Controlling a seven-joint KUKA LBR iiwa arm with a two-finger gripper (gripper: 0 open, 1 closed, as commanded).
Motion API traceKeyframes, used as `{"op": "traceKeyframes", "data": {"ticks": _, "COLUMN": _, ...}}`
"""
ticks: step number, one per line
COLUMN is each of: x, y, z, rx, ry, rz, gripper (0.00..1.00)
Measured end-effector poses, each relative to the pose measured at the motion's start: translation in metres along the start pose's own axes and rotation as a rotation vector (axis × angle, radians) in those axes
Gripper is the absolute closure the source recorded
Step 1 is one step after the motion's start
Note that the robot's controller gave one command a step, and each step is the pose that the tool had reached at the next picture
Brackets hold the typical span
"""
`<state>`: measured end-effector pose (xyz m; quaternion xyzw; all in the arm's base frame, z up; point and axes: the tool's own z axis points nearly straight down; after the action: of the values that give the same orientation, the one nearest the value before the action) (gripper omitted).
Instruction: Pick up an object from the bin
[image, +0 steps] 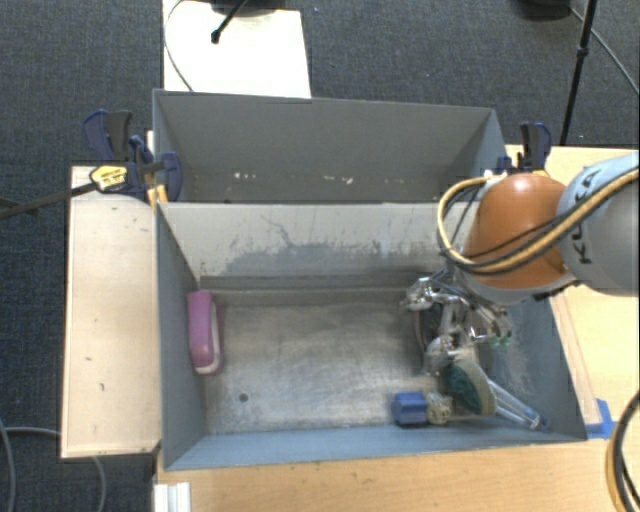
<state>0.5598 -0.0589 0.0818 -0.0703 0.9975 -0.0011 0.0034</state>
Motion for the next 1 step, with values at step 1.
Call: {"op": "traceKeyframes", "data": {"ticks": 1, "x": 0.0033, "y": -0.0439, "z": -0.0221, "rx": -0.014, "ry": -0.008, "rz": -0.306, "gripper": 0.00}}
